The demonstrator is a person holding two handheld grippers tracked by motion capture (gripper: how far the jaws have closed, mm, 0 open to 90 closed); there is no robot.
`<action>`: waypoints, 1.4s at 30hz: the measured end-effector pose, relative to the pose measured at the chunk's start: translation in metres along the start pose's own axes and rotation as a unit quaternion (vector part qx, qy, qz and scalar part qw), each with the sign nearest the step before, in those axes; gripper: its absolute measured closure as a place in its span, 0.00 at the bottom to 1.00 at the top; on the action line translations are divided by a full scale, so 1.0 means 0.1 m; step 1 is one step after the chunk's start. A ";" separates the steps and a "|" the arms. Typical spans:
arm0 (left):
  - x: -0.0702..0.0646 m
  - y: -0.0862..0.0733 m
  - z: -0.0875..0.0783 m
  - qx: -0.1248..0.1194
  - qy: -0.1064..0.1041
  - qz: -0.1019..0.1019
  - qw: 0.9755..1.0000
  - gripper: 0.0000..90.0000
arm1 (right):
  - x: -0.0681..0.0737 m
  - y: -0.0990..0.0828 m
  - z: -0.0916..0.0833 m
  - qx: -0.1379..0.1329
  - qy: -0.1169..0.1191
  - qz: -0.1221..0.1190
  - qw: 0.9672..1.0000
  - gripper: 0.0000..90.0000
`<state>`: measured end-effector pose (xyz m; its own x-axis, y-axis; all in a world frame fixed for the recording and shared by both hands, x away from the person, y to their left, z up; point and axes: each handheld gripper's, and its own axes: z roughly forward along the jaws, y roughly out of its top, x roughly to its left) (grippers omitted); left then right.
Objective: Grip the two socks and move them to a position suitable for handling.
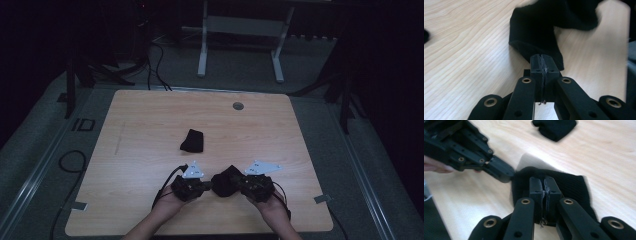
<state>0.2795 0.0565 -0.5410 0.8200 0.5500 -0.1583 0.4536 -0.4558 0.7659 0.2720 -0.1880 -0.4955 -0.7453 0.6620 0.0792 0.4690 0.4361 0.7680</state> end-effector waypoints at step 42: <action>0.64 -0.30 -0.35 0.072 0.017 -0.034 0.997 0.99 | -1.01 -0.70 -0.23 0.043 -0.053 0.155 0.986 0.78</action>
<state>0.3061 0.1294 -0.5524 0.7749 0.6049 -0.1833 0.5545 -0.5114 0.6565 0.3036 -0.2992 -0.5424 -0.5084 0.8294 0.2317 0.7082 0.2497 0.6604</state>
